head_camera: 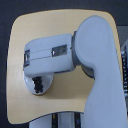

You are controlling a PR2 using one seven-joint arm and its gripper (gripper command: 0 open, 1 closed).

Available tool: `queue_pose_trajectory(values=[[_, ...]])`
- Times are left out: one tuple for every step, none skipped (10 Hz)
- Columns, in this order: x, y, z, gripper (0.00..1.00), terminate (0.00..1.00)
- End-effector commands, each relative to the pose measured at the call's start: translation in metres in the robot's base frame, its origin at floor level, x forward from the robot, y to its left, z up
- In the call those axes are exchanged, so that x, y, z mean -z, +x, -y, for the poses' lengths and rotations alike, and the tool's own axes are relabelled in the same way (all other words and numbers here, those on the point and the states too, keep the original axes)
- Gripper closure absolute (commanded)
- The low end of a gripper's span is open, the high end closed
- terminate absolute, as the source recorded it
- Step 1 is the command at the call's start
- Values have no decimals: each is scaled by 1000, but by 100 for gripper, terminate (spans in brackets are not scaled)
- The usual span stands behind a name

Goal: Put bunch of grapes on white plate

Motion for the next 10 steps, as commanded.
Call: queue_pose_trajectory(values=[[-39, 15, -37, 0, 0], [-49, 21, -43, 0, 0], [-58, 25, -46, 0, 0], [-67, 28, -53, 0, 0], [-82, 30, -64, 0, 0], [-92, 31, -71, 0, 0], [-103, 31, -77, 0, 0], [-113, 31, -82, 0, 0], [-124, 32, -94, 0, 0], [-133, 35, -97, 0, 0]])
